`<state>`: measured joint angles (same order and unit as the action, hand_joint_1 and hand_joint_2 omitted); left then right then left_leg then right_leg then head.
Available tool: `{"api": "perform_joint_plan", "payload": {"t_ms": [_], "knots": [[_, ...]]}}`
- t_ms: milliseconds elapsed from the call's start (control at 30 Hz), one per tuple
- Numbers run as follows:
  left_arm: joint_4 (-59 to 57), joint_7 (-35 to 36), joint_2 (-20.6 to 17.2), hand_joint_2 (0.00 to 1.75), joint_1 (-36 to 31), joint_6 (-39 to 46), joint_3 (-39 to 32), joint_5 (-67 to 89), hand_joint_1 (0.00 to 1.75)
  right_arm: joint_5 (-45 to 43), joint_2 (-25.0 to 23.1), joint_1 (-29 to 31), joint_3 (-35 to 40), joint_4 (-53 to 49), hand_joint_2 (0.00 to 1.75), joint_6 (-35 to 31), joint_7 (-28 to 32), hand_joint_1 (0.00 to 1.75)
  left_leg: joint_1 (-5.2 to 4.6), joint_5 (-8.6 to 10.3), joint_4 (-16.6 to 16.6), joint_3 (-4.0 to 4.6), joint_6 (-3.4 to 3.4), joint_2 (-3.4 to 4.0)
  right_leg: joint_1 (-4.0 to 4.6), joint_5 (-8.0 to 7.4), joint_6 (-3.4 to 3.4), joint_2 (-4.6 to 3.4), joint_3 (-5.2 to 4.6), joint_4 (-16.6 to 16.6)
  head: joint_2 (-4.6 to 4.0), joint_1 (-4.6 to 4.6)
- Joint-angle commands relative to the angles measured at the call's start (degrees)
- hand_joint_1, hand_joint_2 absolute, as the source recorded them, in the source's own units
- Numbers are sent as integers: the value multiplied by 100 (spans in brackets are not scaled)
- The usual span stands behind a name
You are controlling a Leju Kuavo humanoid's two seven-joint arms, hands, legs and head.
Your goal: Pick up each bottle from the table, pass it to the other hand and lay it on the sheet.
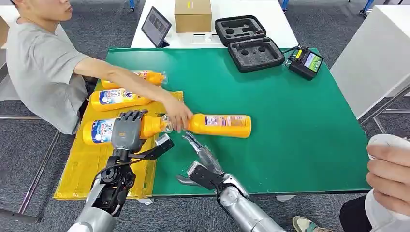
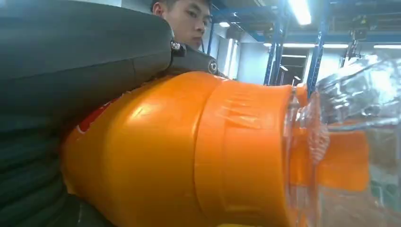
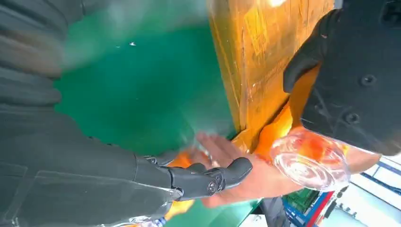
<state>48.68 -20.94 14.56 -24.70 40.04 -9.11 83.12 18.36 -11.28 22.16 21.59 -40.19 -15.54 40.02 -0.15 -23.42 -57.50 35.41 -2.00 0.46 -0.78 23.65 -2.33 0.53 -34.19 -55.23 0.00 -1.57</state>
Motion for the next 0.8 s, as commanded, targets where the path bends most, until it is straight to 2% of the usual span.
{"api": "perform_joint_plan", "payload": {"t_ms": [33,133,167,300,633,800], "knots": [[-628,65,-231,175,-333,-4,76,-2,175,-35,-16,170,-78,285,175,34,-2,0,6,-8,0,-20,11,-5,5,8,9,-2,21,0,0,0],[-843,235,-294,175,-395,-4,192,72,175,-95,-9,197,-43,315,175,45,-2,0,5,-9,-1,-21,12,-5,5,9,10,-3,22,-1,0,0],[-890,277,-318,0,-418,-4,229,122,175,-114,-2,204,-35,325,175,40,-2,0,2,-3,3,-12,8,-5,2,4,7,0,13,1,0,0],[-1271,232,-361,0,-573,-4,295,34,175,-232,66,237,26,348,175,38,-2,0,6,-6,0,-18,11,-8,6,7,10,1,19,0,0,0],[-1274,248,-371,0,-579,-4,322,69,175,-244,73,241,35,348,175,38,-2,0,6,-7,-1,-17,10,-5,5,7,8,-1,18,0,0,0],[-2040,411,-470,0,-858,-4,430,-70,175,-415,128,301,140,370,175,14,-2,0,3,-4,1,-16,9,-9,3,6,7,3,17,0,0,0]]}}
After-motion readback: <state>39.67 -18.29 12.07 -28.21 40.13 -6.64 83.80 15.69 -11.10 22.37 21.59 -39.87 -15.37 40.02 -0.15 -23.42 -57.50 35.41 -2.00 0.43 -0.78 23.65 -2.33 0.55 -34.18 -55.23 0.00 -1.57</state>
